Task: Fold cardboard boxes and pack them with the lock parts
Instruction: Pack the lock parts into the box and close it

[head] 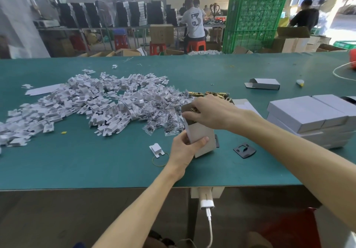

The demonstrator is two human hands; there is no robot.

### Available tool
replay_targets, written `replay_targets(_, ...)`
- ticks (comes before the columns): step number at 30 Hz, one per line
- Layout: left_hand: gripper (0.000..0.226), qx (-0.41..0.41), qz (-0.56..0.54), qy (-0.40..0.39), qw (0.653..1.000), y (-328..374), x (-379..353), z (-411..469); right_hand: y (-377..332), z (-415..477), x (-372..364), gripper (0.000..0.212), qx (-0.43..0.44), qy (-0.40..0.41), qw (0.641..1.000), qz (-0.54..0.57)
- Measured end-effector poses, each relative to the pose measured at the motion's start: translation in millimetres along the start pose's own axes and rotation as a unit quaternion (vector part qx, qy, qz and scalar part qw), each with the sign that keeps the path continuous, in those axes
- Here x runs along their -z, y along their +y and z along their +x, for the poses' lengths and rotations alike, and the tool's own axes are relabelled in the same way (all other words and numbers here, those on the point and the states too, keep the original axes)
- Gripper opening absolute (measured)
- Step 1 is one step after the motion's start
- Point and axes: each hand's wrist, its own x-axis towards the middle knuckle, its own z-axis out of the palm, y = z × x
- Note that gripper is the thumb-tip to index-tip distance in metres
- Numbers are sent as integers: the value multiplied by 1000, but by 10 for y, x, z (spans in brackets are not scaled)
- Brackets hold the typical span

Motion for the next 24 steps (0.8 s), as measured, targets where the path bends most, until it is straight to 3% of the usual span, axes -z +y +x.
replay_targets(15, 27, 25, -2, -8, 1000, 30, 7, -14, -41, -104, -103, 28, 38, 20, 999, 3)
replay_targets(18, 30, 17, -33, 23, 999, 32, 17, -2, 80, -144, -122, 18, 52, 110, 991, 62)
replay_targets(21, 48, 20, -58, 56, 997, 50, 17, 5, 242, -194, -164, 15, 37, 227, 964, 131)
replay_targets(24, 59, 28, -83, 74, 993, 52, 32, 13, 412, -249, -245, 11, -13, 265, 949, 169)
